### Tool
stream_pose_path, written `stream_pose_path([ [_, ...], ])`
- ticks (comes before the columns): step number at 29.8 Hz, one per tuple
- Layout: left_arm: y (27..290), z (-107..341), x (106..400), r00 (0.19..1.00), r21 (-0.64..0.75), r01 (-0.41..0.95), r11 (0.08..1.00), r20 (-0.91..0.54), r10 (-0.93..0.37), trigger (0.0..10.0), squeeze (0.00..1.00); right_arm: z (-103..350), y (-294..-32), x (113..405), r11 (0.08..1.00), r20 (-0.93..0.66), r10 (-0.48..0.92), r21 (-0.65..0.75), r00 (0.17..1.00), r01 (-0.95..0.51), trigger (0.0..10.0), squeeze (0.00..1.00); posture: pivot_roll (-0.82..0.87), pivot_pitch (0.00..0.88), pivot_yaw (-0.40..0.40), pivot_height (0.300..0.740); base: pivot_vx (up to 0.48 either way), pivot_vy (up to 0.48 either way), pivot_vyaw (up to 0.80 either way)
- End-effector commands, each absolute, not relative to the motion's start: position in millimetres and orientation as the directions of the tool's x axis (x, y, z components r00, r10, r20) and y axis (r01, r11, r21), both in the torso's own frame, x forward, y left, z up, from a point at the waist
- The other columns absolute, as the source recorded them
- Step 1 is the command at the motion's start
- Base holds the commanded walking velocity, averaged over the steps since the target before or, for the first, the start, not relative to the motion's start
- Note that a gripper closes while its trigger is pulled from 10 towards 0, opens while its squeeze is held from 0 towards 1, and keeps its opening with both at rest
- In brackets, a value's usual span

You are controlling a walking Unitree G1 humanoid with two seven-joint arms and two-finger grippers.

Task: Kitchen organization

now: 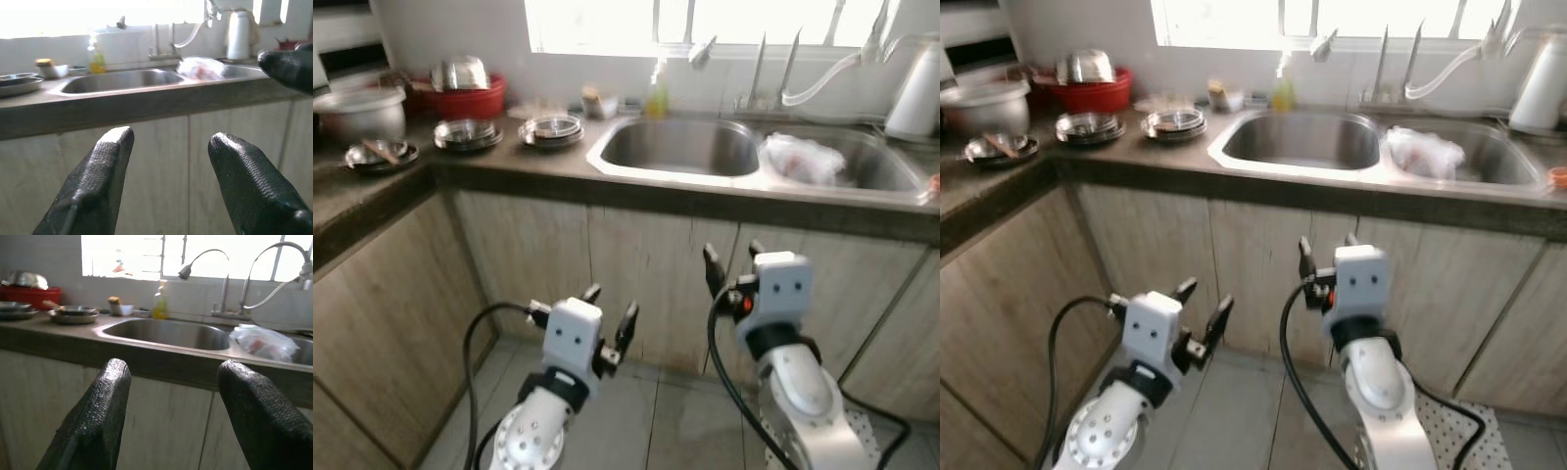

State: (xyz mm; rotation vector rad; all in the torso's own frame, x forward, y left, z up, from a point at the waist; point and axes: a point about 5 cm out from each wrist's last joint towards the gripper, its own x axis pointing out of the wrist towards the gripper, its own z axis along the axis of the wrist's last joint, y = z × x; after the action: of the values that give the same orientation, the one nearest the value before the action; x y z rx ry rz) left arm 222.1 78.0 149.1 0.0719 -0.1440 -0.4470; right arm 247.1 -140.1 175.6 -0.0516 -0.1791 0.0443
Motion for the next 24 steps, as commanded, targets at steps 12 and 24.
stream_pose_path([
  [12, 81.6, 148.5, 224.7, 0.899, 0.126, 0.406, 0.905, 0.122, -0.421, 10.0, 0.00, 181.2, -134.1, 251.3, 0.996, 0.202, 0.081, -0.064, 0.976, -0.069, 10.0, 0.00, 0.03, 0.000, -0.040, 0.740, 0.335, 0.000, 0.80],
  [24, 80.8, 148.9, 226.2, 0.899, 0.123, 0.408, 0.905, 0.122, -0.422, 10.0, 0.00, 181.7, -133.0, 252.9, 0.996, 0.202, 0.082, -0.061, 0.976, -0.071, 10.0, 0.00, 0.03, 0.000, -0.042, 0.740, 0.359, 0.000, 0.80],
])
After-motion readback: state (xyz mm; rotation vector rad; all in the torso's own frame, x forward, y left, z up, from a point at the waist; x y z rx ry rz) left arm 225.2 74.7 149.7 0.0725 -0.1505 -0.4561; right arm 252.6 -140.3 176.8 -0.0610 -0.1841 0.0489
